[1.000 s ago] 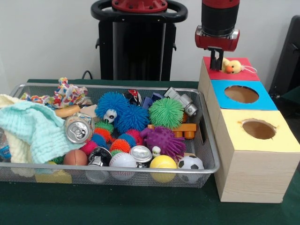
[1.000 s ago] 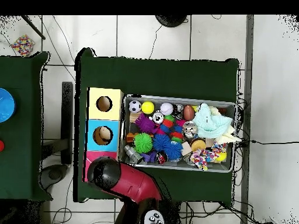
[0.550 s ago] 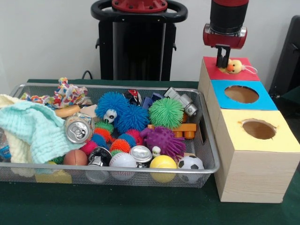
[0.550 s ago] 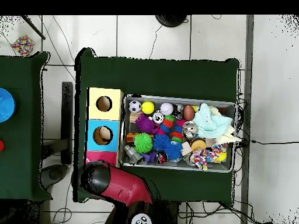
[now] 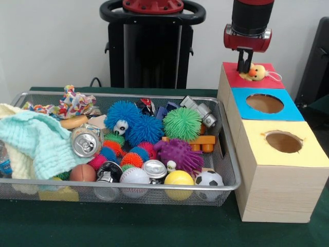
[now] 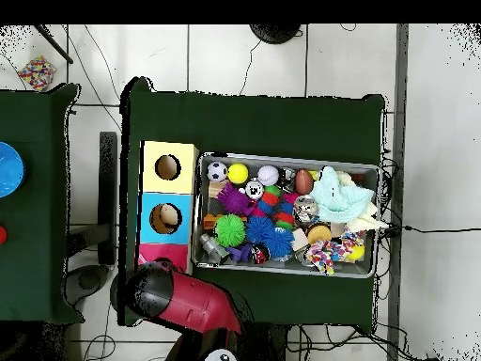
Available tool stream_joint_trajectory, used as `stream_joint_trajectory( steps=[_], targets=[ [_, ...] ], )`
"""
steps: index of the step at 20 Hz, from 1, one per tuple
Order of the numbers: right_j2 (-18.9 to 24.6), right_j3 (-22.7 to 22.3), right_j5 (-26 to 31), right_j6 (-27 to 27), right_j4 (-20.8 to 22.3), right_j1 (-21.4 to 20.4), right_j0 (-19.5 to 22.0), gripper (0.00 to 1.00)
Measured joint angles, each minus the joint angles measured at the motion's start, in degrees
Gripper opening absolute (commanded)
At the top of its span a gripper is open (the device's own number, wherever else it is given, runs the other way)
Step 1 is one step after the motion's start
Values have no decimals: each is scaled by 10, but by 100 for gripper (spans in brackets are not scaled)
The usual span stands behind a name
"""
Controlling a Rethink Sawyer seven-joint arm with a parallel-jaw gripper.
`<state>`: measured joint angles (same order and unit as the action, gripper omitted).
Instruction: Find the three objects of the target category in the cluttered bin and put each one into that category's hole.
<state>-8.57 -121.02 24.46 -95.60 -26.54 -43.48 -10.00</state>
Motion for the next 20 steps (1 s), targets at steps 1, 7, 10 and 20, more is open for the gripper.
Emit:
stream_joint_trajectory(
  steps=[1,7,10,20],
  targets=[
    [-1,0,0,0,0,0,-1,0],
    [-18,8,3,0,0,4,-15,0],
    [-44,20,16,0,11,10,-35,0],
    [-112,50,71,0,63,24,-73,0]
  ],
)
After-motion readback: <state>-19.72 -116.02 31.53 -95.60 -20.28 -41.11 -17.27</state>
